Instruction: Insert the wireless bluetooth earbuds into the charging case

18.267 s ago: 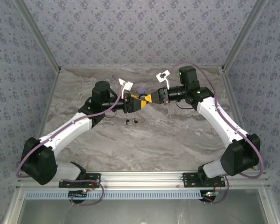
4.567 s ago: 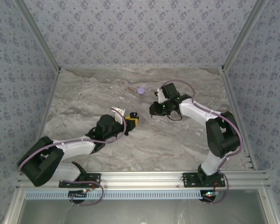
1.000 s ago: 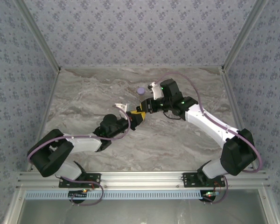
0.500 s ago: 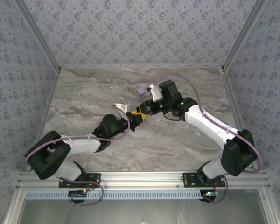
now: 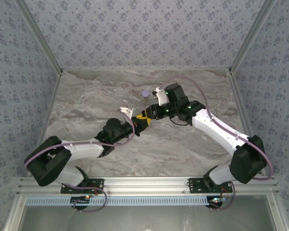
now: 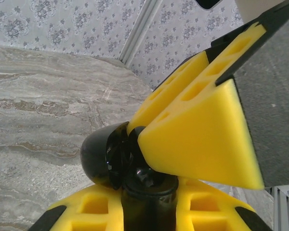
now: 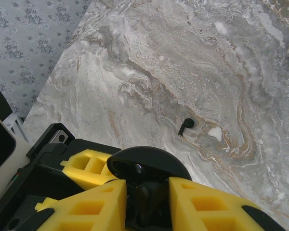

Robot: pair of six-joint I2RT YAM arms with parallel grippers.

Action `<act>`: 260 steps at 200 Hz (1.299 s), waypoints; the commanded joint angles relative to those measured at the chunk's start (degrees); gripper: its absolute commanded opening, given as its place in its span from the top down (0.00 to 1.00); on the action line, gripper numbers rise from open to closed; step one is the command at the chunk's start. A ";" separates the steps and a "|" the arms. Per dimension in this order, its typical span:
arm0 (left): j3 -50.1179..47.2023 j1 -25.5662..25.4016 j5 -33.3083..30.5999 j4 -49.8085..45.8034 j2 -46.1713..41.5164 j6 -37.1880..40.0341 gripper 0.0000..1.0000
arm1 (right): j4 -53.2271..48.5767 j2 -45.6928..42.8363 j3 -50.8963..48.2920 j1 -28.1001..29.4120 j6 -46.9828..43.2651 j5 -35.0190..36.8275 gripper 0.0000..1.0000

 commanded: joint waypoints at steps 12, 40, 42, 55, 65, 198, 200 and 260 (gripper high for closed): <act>2.33 -0.35 0.70 1.93 -1.92 1.48 0.87 | -1.73 -1.88 0.93 0.37 -0.91 1.15 0.72; 2.15 -0.33 0.83 1.85 -2.46 2.23 0.87 | -2.15 -2.02 0.99 0.41 -0.84 1.45 0.68; 2.15 -0.34 0.79 1.84 -2.54 2.37 0.87 | -2.16 -2.06 1.02 0.43 -0.84 1.39 0.67; 2.02 -0.53 0.86 1.58 -2.94 3.33 0.87 | -2.23 -2.21 0.98 0.54 -0.90 1.38 0.66; 1.96 -0.73 0.85 1.58 -3.21 4.12 0.87 | -2.33 -2.57 1.22 0.51 -1.03 1.30 0.64; 2.32 -1.64 0.90 -1.80 -4.64 8.95 0.87 | -3.75 -6.56 1.29 0.98 -1.10 3.89 0.49; 2.33 -1.65 0.81 -1.99 -4.64 8.95 0.87 | -3.81 -6.71 1.25 0.99 -1.12 4.03 0.48; 1.62 -1.69 -0.31 -6.63 -7.04 10.57 0.87 | -4.55 -11.31 2.49 0.61 -0.09 11.09 0.38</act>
